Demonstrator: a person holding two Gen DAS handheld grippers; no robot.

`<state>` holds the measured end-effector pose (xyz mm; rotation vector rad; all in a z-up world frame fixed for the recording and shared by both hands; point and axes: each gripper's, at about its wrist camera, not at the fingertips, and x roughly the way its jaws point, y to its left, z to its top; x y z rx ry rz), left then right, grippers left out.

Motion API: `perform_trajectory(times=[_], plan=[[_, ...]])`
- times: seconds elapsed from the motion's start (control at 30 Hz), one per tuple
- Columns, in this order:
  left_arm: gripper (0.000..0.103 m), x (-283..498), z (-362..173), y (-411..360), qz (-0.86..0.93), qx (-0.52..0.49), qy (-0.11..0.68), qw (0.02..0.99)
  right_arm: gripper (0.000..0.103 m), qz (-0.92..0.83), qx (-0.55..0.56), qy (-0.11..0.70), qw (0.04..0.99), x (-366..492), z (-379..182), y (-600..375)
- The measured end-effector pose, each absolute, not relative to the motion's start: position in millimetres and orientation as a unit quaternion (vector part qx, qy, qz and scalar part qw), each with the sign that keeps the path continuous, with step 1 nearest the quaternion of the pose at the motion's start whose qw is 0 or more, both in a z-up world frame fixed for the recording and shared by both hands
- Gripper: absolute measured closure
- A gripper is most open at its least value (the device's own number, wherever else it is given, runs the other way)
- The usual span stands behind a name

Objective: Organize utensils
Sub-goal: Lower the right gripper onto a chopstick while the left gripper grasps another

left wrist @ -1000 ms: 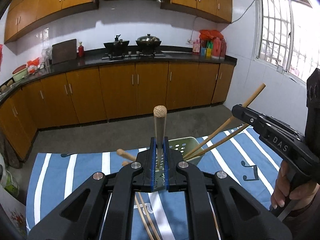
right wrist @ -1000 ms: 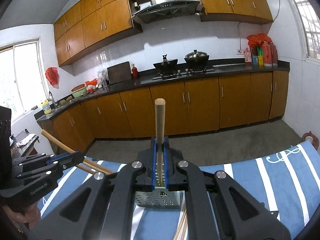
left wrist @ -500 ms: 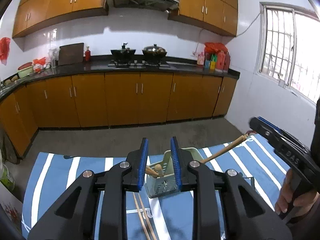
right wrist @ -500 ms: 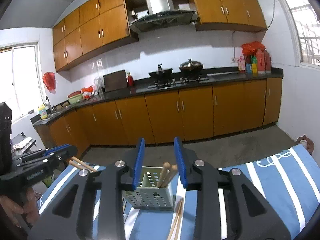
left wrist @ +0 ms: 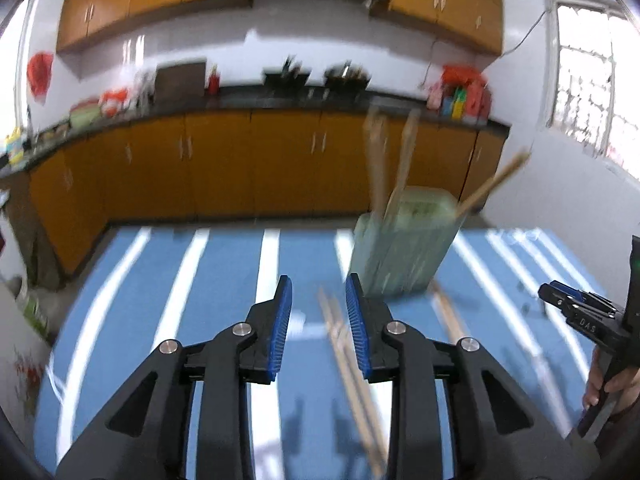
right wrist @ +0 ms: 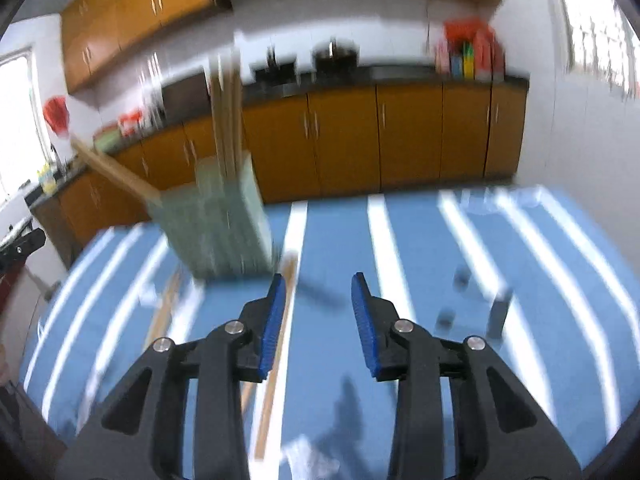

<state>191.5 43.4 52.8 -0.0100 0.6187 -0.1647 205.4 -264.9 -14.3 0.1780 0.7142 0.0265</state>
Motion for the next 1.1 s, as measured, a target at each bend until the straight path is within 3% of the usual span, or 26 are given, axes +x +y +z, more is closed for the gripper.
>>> perform_trajectory(times=[0.1, 0.3, 0.53, 0.7, 1.1], plan=[[0.074, 194, 17, 53, -0.066, -0.025, 0.348, 0.935, 0.085, 0.03, 0.084, 0.384, 0.919, 204, -43, -249], [0.074, 189, -23, 62, -0.063, -0.064, 0.39, 0.916, 0.088, 0.05, 0.071, 0.424, 0.902, 208, -73, -221], [0.074, 182, -41, 51, -0.079, -0.07, 0.407, 0.907, 0.088, 0.051, 0.058, 0.44, 0.895, 216, -82, -213], [0.074, 182, -45, 40, -0.093, -0.068, 0.411, 0.904, 0.095, 0.033, 0.045, 0.437, 0.898, 218, -85, -214], [0.077, 182, -59, 15, -0.12, -0.049, 0.43, 0.893, 0.095, -0.071, 0.101, 0.43, 0.894, 218, -85, -272]])
